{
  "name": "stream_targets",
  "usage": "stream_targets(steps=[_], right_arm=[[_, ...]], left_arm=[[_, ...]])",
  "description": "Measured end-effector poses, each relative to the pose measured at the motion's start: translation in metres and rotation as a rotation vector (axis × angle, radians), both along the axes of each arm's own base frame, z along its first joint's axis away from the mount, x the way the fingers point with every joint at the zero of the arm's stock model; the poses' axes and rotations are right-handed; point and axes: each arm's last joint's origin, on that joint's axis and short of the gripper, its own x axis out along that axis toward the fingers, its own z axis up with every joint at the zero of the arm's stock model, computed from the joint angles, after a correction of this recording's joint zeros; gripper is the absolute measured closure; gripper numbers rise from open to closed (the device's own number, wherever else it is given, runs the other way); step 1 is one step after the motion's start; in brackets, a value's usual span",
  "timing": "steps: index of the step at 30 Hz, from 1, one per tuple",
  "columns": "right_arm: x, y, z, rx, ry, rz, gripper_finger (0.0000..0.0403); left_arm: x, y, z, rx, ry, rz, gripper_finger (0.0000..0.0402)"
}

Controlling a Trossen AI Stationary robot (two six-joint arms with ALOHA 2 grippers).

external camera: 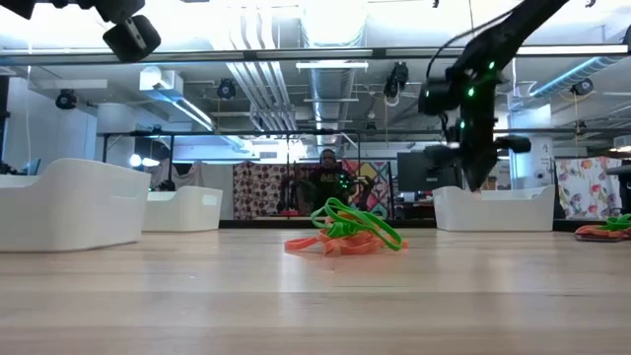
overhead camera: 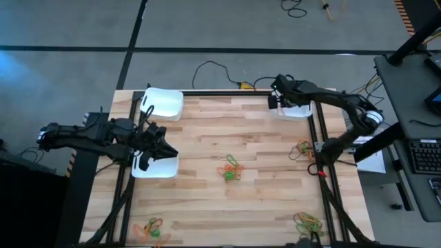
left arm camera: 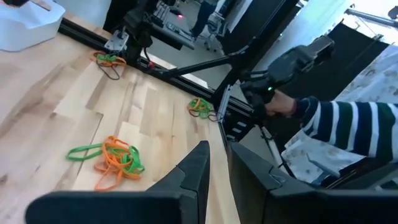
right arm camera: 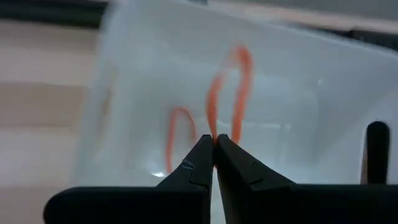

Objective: Sort rubber bands into baskets
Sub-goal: Put the orange rubber band into the top right white bin

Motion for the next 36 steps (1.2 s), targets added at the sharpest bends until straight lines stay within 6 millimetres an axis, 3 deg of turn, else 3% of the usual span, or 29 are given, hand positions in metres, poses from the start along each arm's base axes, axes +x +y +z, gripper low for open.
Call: stream_targets(steps=[4, 9, 14, 18, 23, 27, 33, 36], right_arm=[[0.004, -0.005, -0.02, 0.06, 0.049, 0.002, 0.0368], [0.006, -0.008, -0.032, 0.089, 0.076, -0.015, 0.0306], [0.006, -0.002, -0.017, 0.047, 0.037, -0.018, 0.0245], [0.016, 0.022, 0.008, -0.024, -0.036, 0.043, 0.0221], [0.045, 0.081, 0.039, -0.118, -0.184, 0.223, 0.0222], [0.08, 0.151, 0.05, -0.07, -0.376, 0.56, 0.0232], [0.109, 0.26, 0.027, 0.032, -0.421, 0.982, 0.0252], [0.119, 0.286, 0.006, 0.072, -0.419, 1.005, 0.0261]], left_arm=[[0.002, 0.001, -0.001, -0.008, 0.011, 0.052, 0.0359], [0.003, 0.003, -0.002, -0.007, 0.019, 0.106, 0.0359], [0.004, 0.0, -0.002, -0.017, 0.018, 0.094, 0.0359], [0.004, -0.001, -0.002, -0.017, 0.019, 0.086, 0.0359], [0.005, -0.002, -0.003, 0.005, 0.021, 0.077, 0.0359], [0.007, -0.002, -0.004, 0.027, 0.029, 0.071, 0.0359], [0.011, -0.003, -0.007, 0.06, 0.044, 0.058, 0.0359], [0.012, -0.003, -0.008, 0.073, 0.048, 0.056, 0.0359]])
